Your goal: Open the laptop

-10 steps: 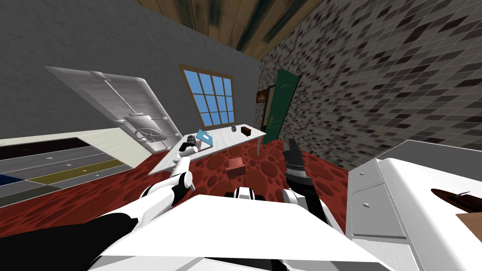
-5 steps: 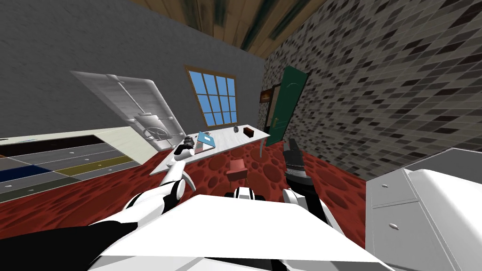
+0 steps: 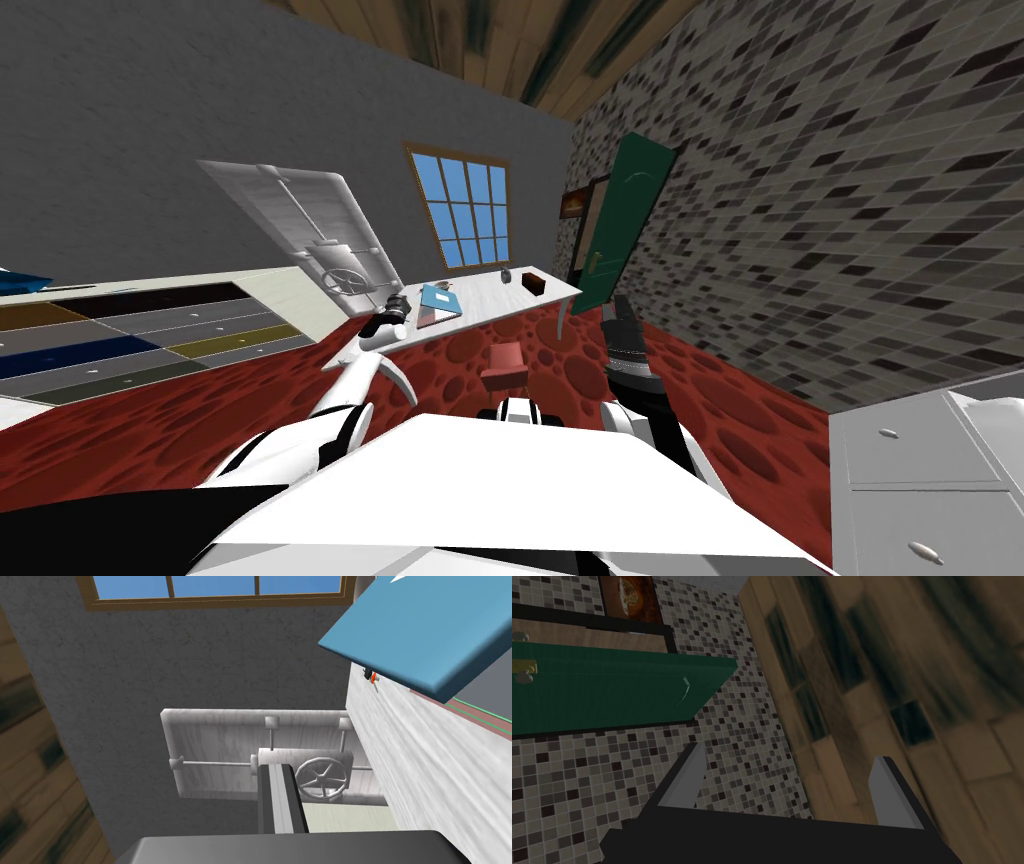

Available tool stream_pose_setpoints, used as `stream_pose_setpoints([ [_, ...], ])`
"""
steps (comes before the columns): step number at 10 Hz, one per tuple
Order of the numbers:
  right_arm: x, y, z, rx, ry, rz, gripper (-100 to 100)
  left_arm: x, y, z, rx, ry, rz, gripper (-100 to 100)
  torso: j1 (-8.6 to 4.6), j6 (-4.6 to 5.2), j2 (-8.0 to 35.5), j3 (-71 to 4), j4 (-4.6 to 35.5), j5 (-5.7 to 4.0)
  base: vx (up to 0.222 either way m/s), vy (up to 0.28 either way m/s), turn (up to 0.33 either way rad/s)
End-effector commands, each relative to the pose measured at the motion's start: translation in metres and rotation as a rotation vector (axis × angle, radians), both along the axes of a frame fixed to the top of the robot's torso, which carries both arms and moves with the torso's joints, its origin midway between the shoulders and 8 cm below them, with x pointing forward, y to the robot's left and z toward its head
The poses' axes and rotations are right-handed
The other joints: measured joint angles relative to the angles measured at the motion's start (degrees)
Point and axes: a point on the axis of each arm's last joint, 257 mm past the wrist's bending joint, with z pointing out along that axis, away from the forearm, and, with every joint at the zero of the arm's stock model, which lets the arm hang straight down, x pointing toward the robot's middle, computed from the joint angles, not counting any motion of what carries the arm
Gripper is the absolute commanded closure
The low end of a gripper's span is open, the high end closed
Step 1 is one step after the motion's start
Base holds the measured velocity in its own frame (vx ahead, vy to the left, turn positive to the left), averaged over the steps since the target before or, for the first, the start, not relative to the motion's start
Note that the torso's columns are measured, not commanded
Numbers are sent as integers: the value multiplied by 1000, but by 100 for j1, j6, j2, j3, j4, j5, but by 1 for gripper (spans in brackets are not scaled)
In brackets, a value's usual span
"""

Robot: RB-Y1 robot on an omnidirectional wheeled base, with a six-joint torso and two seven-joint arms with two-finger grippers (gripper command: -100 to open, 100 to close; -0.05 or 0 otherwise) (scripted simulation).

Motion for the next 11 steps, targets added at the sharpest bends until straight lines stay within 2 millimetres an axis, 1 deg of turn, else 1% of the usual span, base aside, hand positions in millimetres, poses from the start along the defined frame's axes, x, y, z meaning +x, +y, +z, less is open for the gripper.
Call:
stream_pose_setpoints([
  [1,0,0,0,0,0,0,0,-6,-12,-2,-38,-22,-51,100,-2,2,16,10,5,-1,79,-36,163],
  [2,0,0,0,0,0,0,0,-13,-8,-15,-64,-10,-47,100,-9,-7,6,6,4,-4,96,-37,111],
  [3,0,0,0,0,0,0,0,-14,-20,-8,-72,-30,-91,100,-6,0,0,1,1,-3,120,-25,167],
  [4,0,0,0,0,0,0,0,-13,-7,6,-61,-19,-69,-100,1,-3,-8,-4,-1,-1,64,-36,62],
  [5,0,0,0,0,0,0,0,-13,-5,12,-61,-19,-70,-100,-2,3,11,5,4,-2,-3,-37,-24],
  [7,0,0,0,0,0,0,0,-12,3,34,-61,-19,-73,-100,-3,-3,28,19,10,-2,-8,-41,6],
  [8,0,0,0,0,0,0,0,-12,5,39,-61,-19,-74,-100,-3,-3,16,12,6,-2,-6,-41,16],
  [9,0,0,0,0,0,0,0,-12,2,35,-59,-18,-73,-100,0,-2,5,4,3,-1,-4,-17,4],
  [10,0,0,0,0,0,0,0,-11,3,36,-61,-18,-73,0,7,-1,-1,1,0,2,0,0,0],
  [11,0,0,0,0,0,0,0,-12,3,36,-61,-18,-73,0,8,-2,-1,0,1,2,0,0,0],
])
